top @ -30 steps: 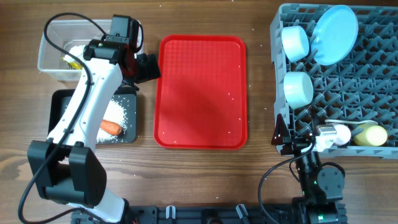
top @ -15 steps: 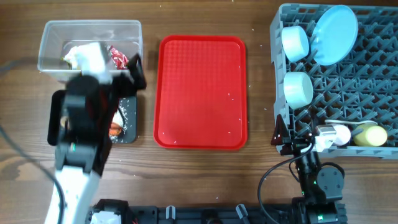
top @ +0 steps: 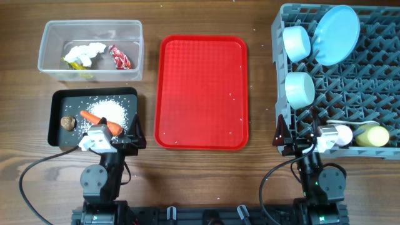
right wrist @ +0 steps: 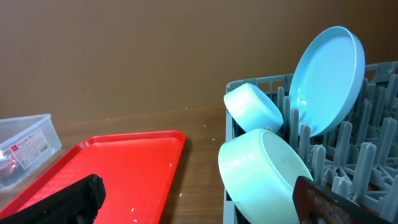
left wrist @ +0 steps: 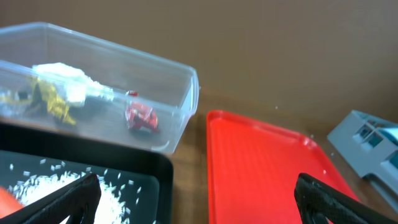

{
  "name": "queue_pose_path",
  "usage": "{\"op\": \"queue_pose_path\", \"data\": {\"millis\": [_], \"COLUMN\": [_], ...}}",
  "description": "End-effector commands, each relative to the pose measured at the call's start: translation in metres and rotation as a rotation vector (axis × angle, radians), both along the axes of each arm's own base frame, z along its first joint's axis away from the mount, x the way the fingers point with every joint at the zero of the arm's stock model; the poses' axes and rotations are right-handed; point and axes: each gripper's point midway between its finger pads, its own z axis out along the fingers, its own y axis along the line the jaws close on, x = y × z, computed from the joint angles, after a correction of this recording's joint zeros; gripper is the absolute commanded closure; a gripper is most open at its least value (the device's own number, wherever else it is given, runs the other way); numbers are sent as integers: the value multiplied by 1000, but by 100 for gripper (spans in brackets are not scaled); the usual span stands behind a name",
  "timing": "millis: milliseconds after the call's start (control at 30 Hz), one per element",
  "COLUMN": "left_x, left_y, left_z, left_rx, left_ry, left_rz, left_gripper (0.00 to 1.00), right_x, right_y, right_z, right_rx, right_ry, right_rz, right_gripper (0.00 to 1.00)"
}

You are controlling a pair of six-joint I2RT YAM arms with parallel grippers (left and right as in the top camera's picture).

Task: Sort waste into correct bins and load items into the dishwasher rack

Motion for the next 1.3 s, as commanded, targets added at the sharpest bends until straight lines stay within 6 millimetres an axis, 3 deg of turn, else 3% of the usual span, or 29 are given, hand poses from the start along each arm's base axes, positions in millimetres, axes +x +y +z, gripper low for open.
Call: {"op": "queue_pose_path", "data": {"millis": [0,100,1267], "left_x": [-5,-7,-6], "left_y": [5,5,4], "left_z": [-12,2,1], "left_rx": [20,67,66], "left_ry": [31,-31,-29], "left_rz": [25,21,17], "left_gripper": [0,0,0], "right_x": [0,0,0], "right_y": [1,1,1], "right_z": [2,2,2], "right_rx": [-9,-9,-10], "right_ry": [-12,-12,-12], "right_rz": [2,2,2], "right_gripper": [0,0,0]}}
